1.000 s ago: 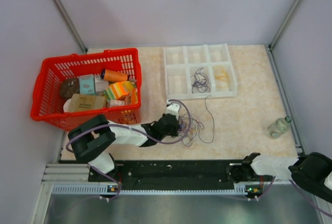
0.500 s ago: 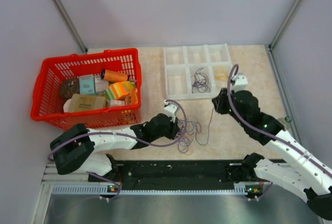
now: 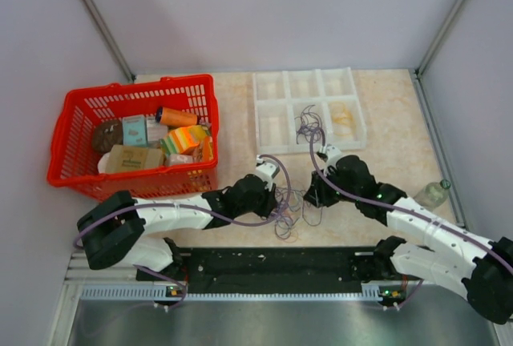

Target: Untangle the cables

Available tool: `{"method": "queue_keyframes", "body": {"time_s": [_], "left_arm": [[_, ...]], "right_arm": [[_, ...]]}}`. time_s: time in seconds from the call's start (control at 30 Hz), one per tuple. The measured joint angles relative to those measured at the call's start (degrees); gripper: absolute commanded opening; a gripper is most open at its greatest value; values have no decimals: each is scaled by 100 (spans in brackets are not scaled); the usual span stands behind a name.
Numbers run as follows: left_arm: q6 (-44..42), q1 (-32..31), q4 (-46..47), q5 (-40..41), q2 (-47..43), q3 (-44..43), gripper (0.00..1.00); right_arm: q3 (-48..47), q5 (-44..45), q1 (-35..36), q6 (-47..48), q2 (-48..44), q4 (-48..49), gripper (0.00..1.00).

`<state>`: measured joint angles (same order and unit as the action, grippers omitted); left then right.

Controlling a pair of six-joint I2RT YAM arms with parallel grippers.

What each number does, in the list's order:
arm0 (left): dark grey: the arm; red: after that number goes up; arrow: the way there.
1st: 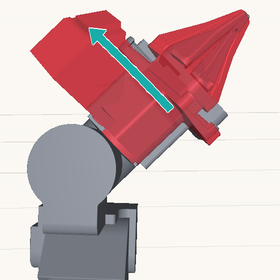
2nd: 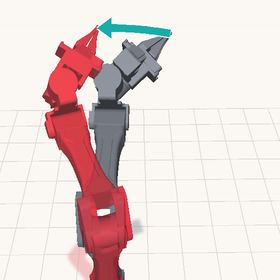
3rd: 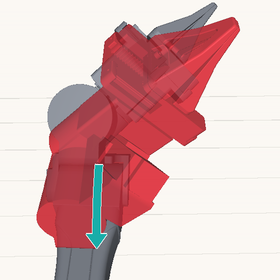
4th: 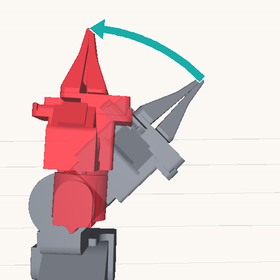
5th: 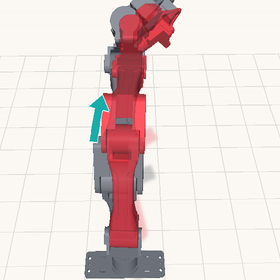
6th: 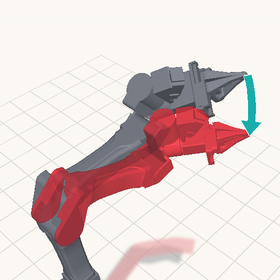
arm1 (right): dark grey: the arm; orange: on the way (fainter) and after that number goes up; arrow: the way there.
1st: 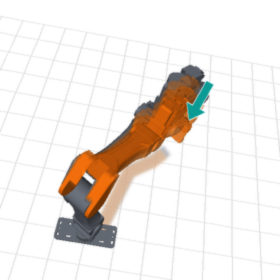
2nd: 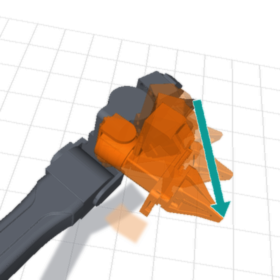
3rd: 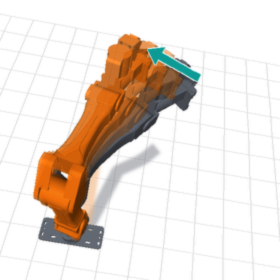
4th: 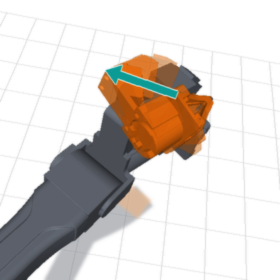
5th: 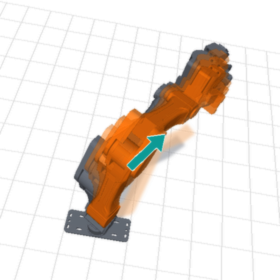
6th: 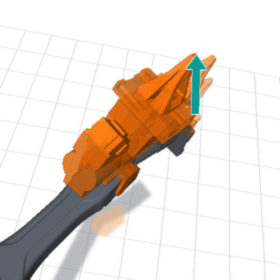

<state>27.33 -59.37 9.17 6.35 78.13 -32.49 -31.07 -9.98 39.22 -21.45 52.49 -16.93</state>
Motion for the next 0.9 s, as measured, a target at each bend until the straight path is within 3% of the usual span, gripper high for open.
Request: {"method": "queue_keyframes", "body": {"time_s": [0.37,0.47,0.6,0.8,0.9], "left_arm": [[0,0,-101,-105,-13,-20,19],[2,0,-136,-122,-63,-20,19],[24,0,-144,-173,-74,-20,20],[111,0,-149,-229,-74,-20,21],[138,0,-149,-229,-74,-20,21]], "right_arm": [[702,-374,4,138,190,1414,39],[887,-326,7,138,190,1751,33],[1139,107,68,144,197,2404,13],[1272,824,223,136,256,3423,10],[1279,942,243,138,295,3919,18]]}}
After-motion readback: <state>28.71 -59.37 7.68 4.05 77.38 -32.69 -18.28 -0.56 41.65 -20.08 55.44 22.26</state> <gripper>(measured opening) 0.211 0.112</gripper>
